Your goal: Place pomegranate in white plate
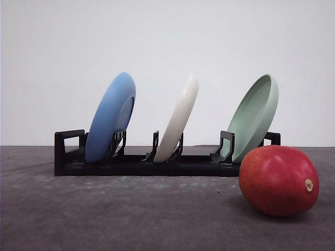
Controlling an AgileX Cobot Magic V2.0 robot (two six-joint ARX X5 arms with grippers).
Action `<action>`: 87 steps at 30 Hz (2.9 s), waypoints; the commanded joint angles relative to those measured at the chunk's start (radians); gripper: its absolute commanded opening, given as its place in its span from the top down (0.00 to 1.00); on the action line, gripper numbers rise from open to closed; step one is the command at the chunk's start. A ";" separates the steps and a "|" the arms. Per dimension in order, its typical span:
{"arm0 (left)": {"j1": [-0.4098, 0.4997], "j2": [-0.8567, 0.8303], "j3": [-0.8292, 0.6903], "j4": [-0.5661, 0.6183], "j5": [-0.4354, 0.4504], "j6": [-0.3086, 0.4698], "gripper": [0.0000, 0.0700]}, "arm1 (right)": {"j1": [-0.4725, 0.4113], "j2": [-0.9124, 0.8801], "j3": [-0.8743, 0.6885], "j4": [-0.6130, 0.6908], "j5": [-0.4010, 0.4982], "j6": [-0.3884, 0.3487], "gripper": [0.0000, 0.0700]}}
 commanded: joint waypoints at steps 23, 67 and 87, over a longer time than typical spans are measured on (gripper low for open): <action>-0.322 0.506 0.220 0.074 0.086 0.461 1.00 | 0.335 0.105 0.017 0.006 0.017 -0.195 0.98; -0.724 1.130 0.242 0.911 -0.152 0.383 0.55 | 0.339 0.104 0.017 0.016 0.010 -0.221 0.43; -0.750 1.478 0.472 0.910 -0.287 0.308 0.55 | 0.339 0.104 0.017 0.015 0.011 -0.222 0.43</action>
